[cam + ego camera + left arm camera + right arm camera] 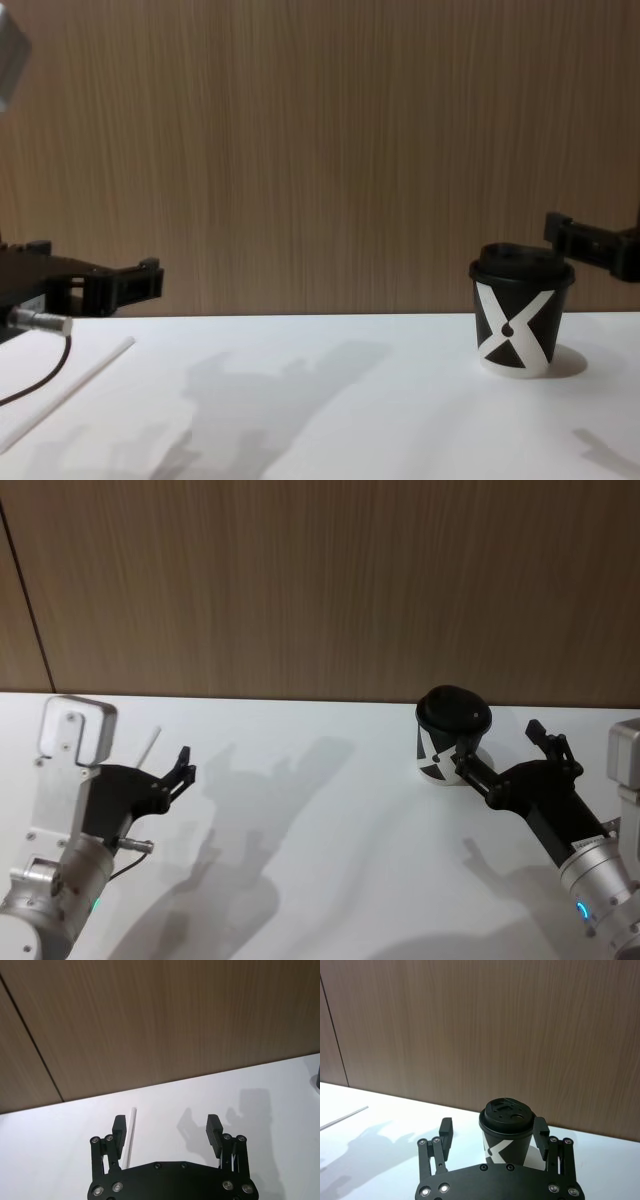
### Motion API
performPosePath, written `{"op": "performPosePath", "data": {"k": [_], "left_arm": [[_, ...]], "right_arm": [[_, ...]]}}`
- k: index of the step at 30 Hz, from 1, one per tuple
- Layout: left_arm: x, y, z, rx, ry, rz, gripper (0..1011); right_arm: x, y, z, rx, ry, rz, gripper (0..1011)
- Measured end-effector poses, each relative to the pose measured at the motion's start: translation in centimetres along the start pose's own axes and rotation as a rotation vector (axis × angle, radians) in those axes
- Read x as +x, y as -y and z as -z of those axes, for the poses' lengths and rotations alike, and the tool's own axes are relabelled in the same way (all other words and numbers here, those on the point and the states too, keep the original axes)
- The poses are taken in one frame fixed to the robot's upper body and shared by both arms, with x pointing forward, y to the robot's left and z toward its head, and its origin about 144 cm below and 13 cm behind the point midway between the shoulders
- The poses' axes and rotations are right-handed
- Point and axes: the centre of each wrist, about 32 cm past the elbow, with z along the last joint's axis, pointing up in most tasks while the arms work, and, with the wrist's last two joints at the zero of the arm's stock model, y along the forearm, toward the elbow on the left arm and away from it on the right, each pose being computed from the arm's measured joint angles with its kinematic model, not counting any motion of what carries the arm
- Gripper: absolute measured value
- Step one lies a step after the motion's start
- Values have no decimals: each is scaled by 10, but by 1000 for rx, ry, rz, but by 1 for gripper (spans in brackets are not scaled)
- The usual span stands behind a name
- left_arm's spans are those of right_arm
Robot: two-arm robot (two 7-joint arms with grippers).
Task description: Pick up the straw with one hand, pass it to the other hand, and insert it into the cup.
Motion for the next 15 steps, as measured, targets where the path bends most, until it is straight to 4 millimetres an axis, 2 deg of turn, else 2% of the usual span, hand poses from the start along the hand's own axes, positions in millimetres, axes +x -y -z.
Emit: {"op": "performPosePath", "data": {"k": [15], "left_arm": [[-3,-12,6,69,-171,-118,1003]], "right_arm": [[0,0,0,0,0,0,1001]]}}
